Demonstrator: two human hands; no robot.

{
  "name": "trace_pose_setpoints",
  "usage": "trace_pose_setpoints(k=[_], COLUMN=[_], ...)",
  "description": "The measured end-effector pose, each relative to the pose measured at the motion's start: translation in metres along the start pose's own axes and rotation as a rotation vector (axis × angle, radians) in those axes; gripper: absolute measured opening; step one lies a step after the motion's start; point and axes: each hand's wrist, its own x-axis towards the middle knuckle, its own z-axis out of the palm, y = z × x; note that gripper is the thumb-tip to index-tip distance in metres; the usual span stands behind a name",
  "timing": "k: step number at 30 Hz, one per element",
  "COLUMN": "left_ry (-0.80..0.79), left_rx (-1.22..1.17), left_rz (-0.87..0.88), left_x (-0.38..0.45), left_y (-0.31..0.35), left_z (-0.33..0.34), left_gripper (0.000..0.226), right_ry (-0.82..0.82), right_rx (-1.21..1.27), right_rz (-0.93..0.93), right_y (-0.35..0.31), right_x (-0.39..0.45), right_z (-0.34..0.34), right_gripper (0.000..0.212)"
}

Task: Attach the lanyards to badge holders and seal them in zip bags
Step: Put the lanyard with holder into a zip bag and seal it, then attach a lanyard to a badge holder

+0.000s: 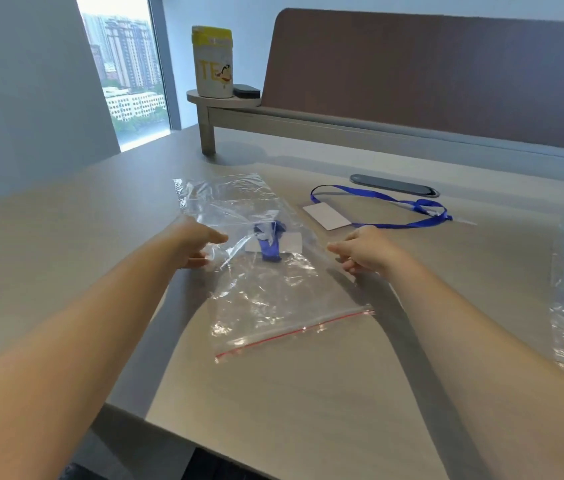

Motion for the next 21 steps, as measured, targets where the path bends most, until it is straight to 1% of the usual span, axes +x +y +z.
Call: trace_pose_setpoints(k=[1, 2, 3, 4, 5, 6, 7, 8, 10, 11, 13, 15, 16, 18, 21], left_ry=[-0.007, -0.015, -0.02, -0.015, -0.022, -0.042, -0.054, -0.066, -0.091, -0.094, -0.114, -0.16, -0.167, -0.128, -0.071], left_rx=[-0.023, -0.039, -0.037, -0.028, -0.016, -0.013, -0.006, -0.002, -0.033, -0.063, -0.153, -0.24, -0.241, -0.149, 0.095], left_rz=[-0.005, -0.013, -0.02, -0.012, 0.008, 0.032, 0.056, 0.081, 0.132, 0.159, 0.192, 0.22, 0.246, 0.312, 0.418], left_x=[0.004, 0.009, 0.013, 0.016, 0.019, 0.019, 0.02, 0.019, 0.019, 0.019, 0.016, 0.012, 0.013, 0.016, 0.026], left_y=[-0.001, -0.001, -0.001, -0.001, -0.001, 0.001, 0.002, 0.004, 0.007, 0.01, 0.018, 0.03, 0.036, 0.048, 0.062], left_z=[0.002, 0.003, 0.005, 0.007, 0.008, 0.01, 0.013, 0.015, 0.017, 0.019, 0.024, 0.035, 0.043, 0.061, 0.093], left_gripper=[0.047, 0.037, 0.023, 0.019, 0.028, 0.029, 0.022, 0.02, 0.038, 0.041, 0.039, 0.031, 0.027, 0.033, 0.046], right_ry=[-0.002, -0.003, -0.007, -0.019, -0.036, -0.055, -0.072, -0.081, -0.055, -0.027, 0.041, 0.145, 0.213, 0.381, 0.603], right_rx=[0.064, 0.103, 0.109, 0.101, 0.096, 0.099, 0.109, 0.125, 0.172, 0.197, 0.279, 0.381, 0.426, 0.482, 0.538], right_rz=[0.036, 0.064, 0.085, 0.098, 0.099, 0.093, 0.085, 0.077, 0.058, 0.042, -0.007, -0.041, -0.058, -0.08, -0.095], right_y=[-0.002, -0.004, -0.007, -0.01, -0.013, -0.015, -0.017, -0.018, -0.019, -0.019, -0.017, -0.012, -0.007, 0.003, 0.021], right_x=[0.006, 0.012, 0.017, 0.02, 0.023, 0.026, 0.029, 0.031, 0.034, 0.035, 0.037, 0.038, 0.039, 0.04, 0.042], right_z=[0.006, 0.012, 0.017, 0.021, 0.025, 0.027, 0.029, 0.029, 0.029, 0.027, 0.019, 0.004, -0.007, -0.031, -0.068], right_gripper=[0.027, 0.026, 0.024, 0.022, 0.023, 0.024, 0.025, 0.024, 0.014, 0.011, 0.008, 0.007, 0.007, 0.009, 0.014])
